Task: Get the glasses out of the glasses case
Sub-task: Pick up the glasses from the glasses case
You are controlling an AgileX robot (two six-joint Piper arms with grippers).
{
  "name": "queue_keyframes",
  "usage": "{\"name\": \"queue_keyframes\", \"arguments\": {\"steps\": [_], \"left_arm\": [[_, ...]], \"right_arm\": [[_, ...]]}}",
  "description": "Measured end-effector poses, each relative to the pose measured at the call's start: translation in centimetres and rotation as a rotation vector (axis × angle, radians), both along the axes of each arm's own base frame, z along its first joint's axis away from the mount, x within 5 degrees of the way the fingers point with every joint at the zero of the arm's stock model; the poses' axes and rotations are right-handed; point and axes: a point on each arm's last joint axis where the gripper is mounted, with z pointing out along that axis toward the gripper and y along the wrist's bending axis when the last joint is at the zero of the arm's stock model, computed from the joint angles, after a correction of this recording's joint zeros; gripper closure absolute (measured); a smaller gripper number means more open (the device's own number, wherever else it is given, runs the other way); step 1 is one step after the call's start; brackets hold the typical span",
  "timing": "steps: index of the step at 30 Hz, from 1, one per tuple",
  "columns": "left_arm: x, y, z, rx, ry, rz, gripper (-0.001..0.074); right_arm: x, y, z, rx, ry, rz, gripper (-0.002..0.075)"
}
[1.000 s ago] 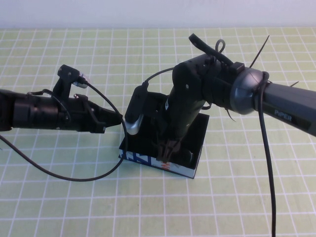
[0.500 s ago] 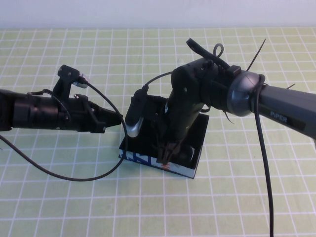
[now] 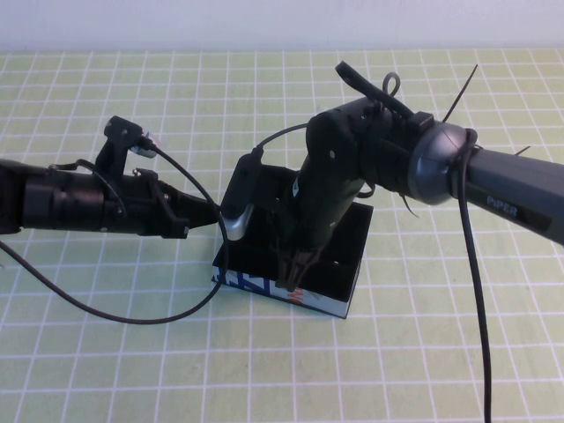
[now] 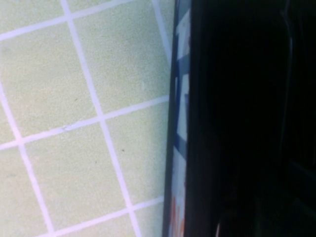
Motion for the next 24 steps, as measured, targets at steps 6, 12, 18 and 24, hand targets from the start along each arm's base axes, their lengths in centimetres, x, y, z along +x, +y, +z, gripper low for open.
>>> {"name": "queue_keyframes", "arguments": {"steps": [6, 12, 18, 24], "left_arm": [[-0.1, -0.1, 0.1, -0.011, 0.003, -0.014, 0.0739], [-0.7, -0.3, 2.6, -0.054, -0.050, -0.033, 0.0739], [-1.9, 0.0, 6.5, -0.070, -0.130, -0.023, 0.0739], [-3.6, 0.3, 10.2, -0.076, -0.227, -0.027, 0.0739]], "right_arm": [[-0.1, 0.0, 0.3, -0.002, 0.016, -0.002, 0.0712], [0.1, 0.2, 2.8, 0.016, 0.030, -0.052, 0.0722], [-0.6, -0.1, 7.6, 0.104, -0.005, -0.097, 0.0722], [-1.4, -1.9, 12.4, 0.169, -0.072, -0.255, 0.0722]]}}
